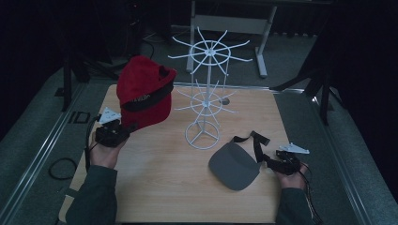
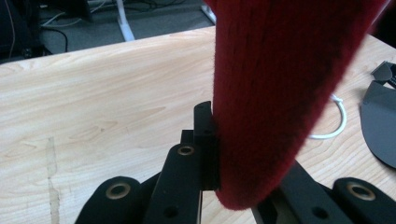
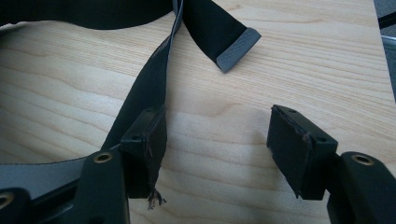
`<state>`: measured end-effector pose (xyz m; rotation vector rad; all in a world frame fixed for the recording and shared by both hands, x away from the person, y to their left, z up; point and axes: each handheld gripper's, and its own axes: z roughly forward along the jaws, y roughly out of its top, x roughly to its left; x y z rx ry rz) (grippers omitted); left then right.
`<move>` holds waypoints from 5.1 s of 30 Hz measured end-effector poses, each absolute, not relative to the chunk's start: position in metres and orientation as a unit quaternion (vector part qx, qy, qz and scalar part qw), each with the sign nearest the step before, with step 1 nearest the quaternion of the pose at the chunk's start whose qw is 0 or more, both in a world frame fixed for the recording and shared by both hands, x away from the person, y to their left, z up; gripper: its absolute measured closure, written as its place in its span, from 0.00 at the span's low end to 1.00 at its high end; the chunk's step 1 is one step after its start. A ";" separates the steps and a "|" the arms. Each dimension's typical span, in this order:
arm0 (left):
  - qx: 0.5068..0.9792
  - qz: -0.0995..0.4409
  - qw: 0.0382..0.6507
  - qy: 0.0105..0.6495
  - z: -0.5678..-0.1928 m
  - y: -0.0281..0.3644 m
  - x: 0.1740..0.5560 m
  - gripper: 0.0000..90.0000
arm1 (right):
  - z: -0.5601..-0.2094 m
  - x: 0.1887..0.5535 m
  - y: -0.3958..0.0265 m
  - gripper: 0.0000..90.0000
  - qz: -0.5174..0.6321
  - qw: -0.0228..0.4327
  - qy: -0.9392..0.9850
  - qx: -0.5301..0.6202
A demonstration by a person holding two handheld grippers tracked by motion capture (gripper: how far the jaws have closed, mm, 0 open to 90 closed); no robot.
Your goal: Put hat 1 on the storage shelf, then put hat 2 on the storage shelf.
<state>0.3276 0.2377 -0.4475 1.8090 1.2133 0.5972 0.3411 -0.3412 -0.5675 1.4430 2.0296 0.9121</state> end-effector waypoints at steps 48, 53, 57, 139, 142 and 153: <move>0.696 0.278 0.463 0.473 -0.400 0.238 0.338 0.96 | -0.568 0.341 -0.341 0.42 0.334 0.243 0.742 0.528; 0.692 0.278 0.468 0.475 -0.394 0.239 0.340 0.96 | -0.568 0.341 -0.341 0.42 0.334 0.243 0.742 0.528; 0.687 0.281 0.474 0.473 -0.388 0.239 0.340 0.96 | -0.568 0.341 -0.341 0.42 0.335 0.243 0.742 0.528; 0.755 0.243 0.414 0.448 -0.438 0.223 0.338 0.77 | -0.568 0.341 -0.341 0.41 0.334 0.242 0.742 0.528; 0.751 0.241 0.417 0.452 -0.440 0.225 0.336 0.74 | -0.568 0.341 -0.341 0.42 0.334 0.242 0.743 0.528; 0.746 0.237 0.419 0.461 -0.453 0.231 0.329 0.66 | -0.567 0.342 -0.340 0.42 0.332 0.243 0.743 0.529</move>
